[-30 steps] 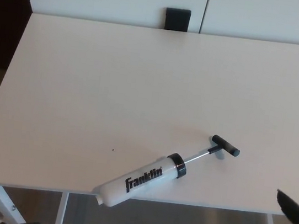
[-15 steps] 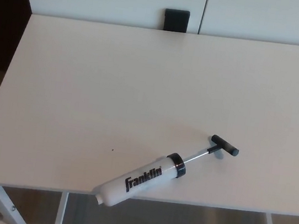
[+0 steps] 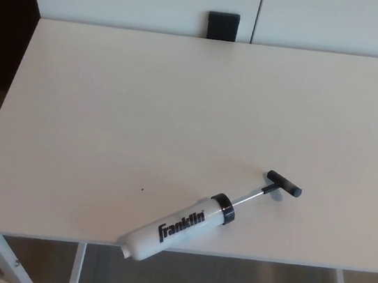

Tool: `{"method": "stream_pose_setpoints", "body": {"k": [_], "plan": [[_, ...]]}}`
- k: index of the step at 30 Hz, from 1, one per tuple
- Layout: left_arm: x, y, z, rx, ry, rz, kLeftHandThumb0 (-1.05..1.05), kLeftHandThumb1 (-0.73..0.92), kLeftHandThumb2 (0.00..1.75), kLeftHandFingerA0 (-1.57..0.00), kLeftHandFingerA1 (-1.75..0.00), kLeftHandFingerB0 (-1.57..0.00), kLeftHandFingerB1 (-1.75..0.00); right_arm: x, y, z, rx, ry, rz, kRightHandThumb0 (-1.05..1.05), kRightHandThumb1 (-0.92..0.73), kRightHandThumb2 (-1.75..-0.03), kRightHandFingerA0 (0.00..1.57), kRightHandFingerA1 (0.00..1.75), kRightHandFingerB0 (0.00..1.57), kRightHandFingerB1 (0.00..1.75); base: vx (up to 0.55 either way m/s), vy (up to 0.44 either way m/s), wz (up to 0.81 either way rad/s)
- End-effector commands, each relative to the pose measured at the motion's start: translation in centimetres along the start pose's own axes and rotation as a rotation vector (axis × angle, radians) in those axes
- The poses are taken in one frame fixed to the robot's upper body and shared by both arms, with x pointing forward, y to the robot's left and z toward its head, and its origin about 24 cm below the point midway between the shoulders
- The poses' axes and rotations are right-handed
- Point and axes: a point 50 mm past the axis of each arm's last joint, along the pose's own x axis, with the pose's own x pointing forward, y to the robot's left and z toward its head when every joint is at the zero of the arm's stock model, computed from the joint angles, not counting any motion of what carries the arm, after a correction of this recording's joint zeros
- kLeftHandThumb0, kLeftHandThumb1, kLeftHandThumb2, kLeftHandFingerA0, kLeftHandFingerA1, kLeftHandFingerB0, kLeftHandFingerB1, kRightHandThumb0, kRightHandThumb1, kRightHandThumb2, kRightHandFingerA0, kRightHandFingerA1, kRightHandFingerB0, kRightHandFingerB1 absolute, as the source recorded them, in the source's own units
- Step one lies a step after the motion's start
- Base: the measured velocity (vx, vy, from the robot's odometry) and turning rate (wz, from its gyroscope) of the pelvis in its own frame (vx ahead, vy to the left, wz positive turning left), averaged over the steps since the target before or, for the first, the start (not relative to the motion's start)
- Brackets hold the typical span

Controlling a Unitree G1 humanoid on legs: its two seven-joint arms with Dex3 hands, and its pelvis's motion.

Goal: The robot walks towards a desk on which an air pump is kept in the middle. It lifts it up and holds it with its left hand and uses its right hand to compress it by pushing its handle inwards.

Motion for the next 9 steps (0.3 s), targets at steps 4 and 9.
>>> {"method": "stream_pose_setpoints", "body": {"k": [4, 9], "plan": [[-0.12, 0.18, -0.48, -0.072, 0.032, -0.020, -0.68, 0.70, 0.58, -0.28, -0.43, -0.30, -0.34, -0.70, -0.44, -0.52, 0.022, 0.050, 0.008, -0.86, -0.74, -1.10, 0.00, 0.35, 0.11, 0.25, 0.00, 0.000, 0.00], [-0.03, 0.21, -0.31, -0.057, 0.025, -0.016, -0.67, 0.68, 0.60, -0.30, -0.45, -0.30, -0.36, -0.67, -0.46, -0.68, 0.014, 0.046, 0.002, -0.87, -0.74, -1.10, 0.00, 0.35, 0.12, 0.26, 0.00, 0.000, 0.00]]}}
